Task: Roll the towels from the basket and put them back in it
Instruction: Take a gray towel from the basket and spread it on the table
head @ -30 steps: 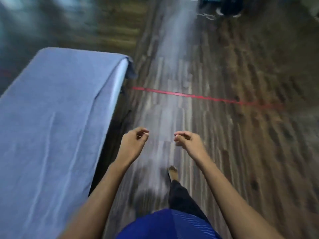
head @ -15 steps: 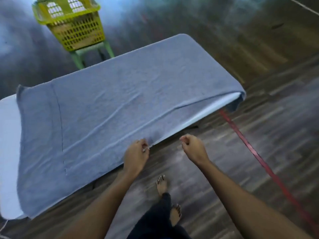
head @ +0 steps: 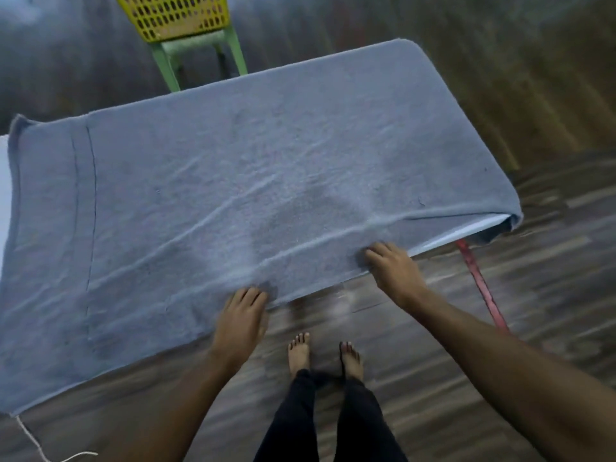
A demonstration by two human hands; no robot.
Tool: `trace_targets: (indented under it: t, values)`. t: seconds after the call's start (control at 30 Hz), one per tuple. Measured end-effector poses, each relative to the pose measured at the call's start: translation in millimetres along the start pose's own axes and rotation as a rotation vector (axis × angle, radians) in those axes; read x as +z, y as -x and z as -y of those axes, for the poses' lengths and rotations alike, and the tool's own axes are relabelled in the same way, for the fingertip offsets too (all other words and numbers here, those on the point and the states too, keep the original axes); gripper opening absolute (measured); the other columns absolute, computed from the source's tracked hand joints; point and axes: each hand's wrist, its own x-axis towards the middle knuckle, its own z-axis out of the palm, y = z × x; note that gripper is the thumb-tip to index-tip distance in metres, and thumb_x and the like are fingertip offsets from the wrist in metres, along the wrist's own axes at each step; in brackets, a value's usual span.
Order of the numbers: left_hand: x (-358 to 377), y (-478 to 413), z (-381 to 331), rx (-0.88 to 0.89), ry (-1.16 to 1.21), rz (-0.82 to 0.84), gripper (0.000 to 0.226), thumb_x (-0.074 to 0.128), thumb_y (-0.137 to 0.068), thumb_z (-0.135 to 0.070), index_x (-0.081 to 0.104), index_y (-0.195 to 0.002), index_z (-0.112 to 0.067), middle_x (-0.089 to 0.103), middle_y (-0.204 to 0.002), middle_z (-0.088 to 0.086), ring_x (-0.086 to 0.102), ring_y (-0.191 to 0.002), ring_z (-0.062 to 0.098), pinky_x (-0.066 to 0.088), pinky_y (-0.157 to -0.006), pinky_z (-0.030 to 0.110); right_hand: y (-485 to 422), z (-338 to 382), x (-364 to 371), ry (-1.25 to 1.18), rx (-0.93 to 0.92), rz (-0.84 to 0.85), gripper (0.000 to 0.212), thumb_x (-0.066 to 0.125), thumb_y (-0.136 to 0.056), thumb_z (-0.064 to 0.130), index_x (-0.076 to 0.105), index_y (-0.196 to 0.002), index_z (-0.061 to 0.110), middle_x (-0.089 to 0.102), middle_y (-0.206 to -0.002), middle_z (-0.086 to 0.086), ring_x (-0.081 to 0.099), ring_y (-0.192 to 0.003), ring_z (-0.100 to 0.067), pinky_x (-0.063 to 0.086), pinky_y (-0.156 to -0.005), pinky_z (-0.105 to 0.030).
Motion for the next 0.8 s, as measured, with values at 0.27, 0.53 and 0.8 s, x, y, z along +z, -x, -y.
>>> trace_targets:
  t: [0.27,0.53,0.8]
  values:
    - [2,9,-8,-0.202,-0.123,0.040,0.036,0.039,-0.082,-0.026,0.062,-0.103,-0.008,0.060,-0.107,0.012,0.055,-0.095,0.034,0.048,-0.083,0.047,32,0,9,-0.139,-0.041,-0.073,0.034,0.073,-0.069,0.000,0.064,-0.096,0.018,0.062,-0.091,-0.004,0.060,-0.082,-0.029,0.048,-0.068,-0.036]
    - [14,-1,-48,-0.361,-0.229,-0.043,0.053,0.073,-0.061,-0.001,0.051,-0.109,-0.005,0.055,-0.107,0.020,0.049,-0.093,0.040,0.045,-0.080,0.054,30,-73,-15,-0.050,0.139,0.006,0.060,0.080,-0.068,0.015,0.054,-0.121,0.020,0.052,-0.122,-0.008,0.049,-0.110,-0.031,0.046,-0.086,-0.044]
    - [24,10,-45,-0.341,-0.168,-0.070,0.030,0.062,-0.073,0.001,0.064,-0.102,-0.005,0.062,-0.100,0.014,0.056,-0.088,0.037,0.048,-0.074,0.048,11,-98,-21,-0.043,0.066,0.012,0.059,0.070,-0.070,0.001,0.055,-0.123,0.020,0.050,-0.123,-0.010,0.046,-0.108,-0.034,0.045,-0.084,-0.046]
